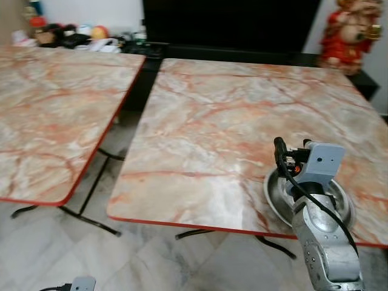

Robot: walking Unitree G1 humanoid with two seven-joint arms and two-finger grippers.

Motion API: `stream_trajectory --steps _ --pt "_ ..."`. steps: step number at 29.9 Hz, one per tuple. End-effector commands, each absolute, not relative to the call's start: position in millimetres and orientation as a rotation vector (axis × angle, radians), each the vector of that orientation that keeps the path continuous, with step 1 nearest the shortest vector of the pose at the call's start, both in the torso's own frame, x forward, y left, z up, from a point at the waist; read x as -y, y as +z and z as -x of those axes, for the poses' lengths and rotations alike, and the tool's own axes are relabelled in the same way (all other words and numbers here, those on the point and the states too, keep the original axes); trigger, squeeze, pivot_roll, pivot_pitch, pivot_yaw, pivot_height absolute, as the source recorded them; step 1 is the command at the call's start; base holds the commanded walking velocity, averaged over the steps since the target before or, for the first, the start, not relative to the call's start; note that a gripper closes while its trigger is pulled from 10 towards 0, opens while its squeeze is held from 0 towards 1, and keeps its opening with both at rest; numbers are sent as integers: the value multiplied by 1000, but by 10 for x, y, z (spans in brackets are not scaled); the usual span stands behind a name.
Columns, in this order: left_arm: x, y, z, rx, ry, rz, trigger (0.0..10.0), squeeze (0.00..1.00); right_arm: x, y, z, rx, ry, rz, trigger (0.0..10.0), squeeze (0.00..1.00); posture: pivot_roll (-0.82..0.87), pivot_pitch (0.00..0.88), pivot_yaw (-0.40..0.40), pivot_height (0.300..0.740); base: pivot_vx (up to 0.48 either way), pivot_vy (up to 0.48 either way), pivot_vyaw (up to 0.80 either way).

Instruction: Setting the table

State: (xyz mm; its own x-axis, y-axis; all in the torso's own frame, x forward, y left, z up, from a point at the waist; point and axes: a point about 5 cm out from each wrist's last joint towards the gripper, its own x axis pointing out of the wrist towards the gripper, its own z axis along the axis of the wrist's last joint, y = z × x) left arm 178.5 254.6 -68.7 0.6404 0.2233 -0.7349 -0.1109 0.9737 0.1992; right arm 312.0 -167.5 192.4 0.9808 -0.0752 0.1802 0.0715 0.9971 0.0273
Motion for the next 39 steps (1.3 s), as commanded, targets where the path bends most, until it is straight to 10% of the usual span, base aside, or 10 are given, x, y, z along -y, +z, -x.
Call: stream_trajectory --steps 1,39 --pt "-2536 -708 -1756 -875 186 -135 10000 0 1744 1916 -3088 186 -106 -31 10000 0 1 141 -9 740 0 0 0" --pt "-2536 -729 -1716 -894 178 -150 10000 0 1622 1868 -3111 164 -77 -51 10000 0 18 132 -19 740 0 371 118"
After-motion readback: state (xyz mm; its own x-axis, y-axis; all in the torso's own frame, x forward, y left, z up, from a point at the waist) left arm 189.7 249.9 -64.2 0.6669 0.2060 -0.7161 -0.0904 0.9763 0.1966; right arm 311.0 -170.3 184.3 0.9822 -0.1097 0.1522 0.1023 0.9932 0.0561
